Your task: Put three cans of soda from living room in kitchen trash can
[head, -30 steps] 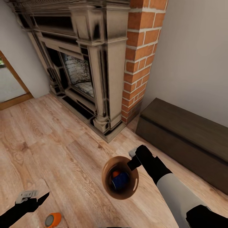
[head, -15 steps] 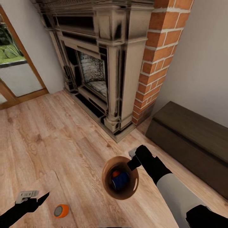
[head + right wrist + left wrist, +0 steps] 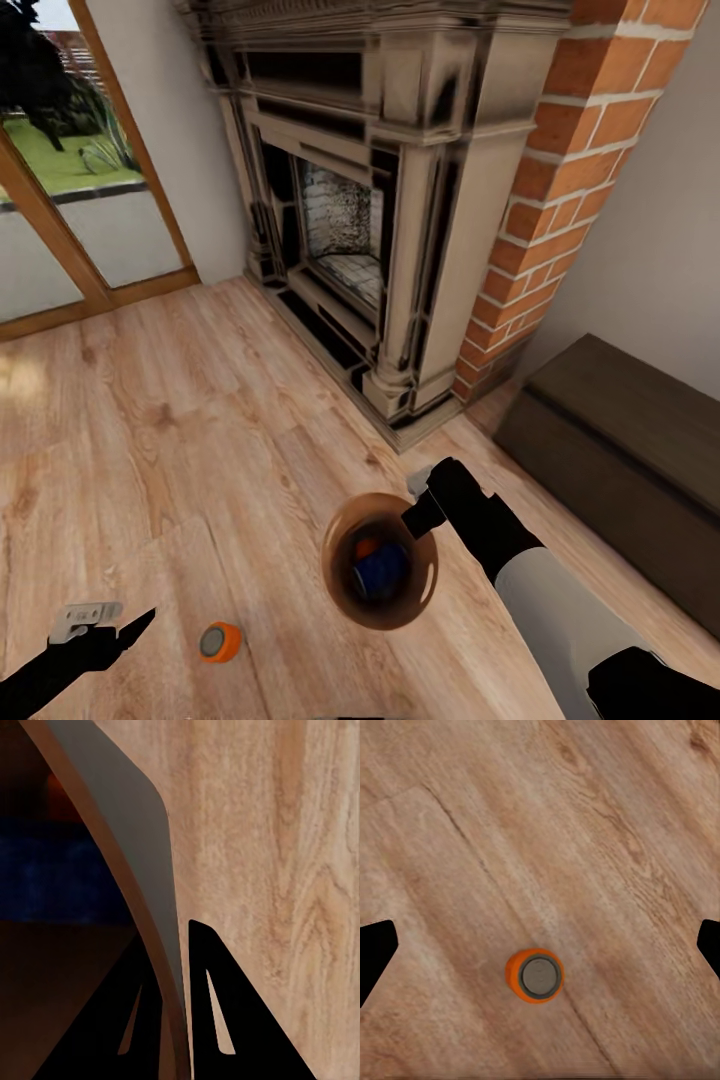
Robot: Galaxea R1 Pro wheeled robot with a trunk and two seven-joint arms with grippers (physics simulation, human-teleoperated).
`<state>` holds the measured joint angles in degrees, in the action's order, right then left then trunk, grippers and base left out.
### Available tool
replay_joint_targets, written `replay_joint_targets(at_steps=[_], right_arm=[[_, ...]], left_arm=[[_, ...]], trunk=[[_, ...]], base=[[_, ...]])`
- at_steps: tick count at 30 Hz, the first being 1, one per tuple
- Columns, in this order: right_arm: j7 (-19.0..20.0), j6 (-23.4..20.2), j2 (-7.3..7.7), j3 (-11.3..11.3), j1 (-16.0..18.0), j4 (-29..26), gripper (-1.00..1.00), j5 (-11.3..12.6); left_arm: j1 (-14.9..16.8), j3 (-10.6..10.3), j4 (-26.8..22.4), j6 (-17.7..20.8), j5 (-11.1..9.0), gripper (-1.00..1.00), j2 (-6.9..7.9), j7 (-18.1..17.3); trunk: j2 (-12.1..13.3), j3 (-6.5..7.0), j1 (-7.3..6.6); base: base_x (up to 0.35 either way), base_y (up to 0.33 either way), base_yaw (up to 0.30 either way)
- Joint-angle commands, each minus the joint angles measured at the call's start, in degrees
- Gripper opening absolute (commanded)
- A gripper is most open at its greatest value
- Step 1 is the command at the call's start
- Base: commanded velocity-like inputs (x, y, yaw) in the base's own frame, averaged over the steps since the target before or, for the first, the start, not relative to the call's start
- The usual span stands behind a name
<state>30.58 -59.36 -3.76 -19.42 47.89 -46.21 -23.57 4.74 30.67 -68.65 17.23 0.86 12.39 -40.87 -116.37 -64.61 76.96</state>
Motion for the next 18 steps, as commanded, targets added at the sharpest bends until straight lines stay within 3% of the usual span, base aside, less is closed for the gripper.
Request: replay_joint_targets(at_steps=[1,7,13,18], right_arm=[[0.24,-0.32,-0.02,0.04,0.01,0.00,-1.00,1.42],[0.24,-0.32,0.06,0.04,0.01,0.01,-1.00,1.42],[0.20,-0.24,0.04,0.00,0.01,0.00,-1.00,1.42],[0.19,-0.27,-0.05,-0.13,0.01,-0.01,-1.00,1.42]], left_arm=[[0.00,0.00,0.00,0.00,0.03,1.00,0.00,0.02],[0.00,-0.06,0.05,0.06,0.19,1.00,0.00,0.12],[0.00,-0.09,0.09,0.06,0.27,1.00,0.00,0.17],[0.00,-0.09,0.15,0.08,0.26,1.00,0.00,0.45]], trunk=[[0.00,0.01,0.00],[0.00,0.04,0.00],[0.00,0.04,0.00],[0.00,0.04,0.00]], base=[[0.000,0.000,0.253],[0.066,-0.064,0.157],[0.188,-0.189,0.023],[0.063,-0.050,0.002]])
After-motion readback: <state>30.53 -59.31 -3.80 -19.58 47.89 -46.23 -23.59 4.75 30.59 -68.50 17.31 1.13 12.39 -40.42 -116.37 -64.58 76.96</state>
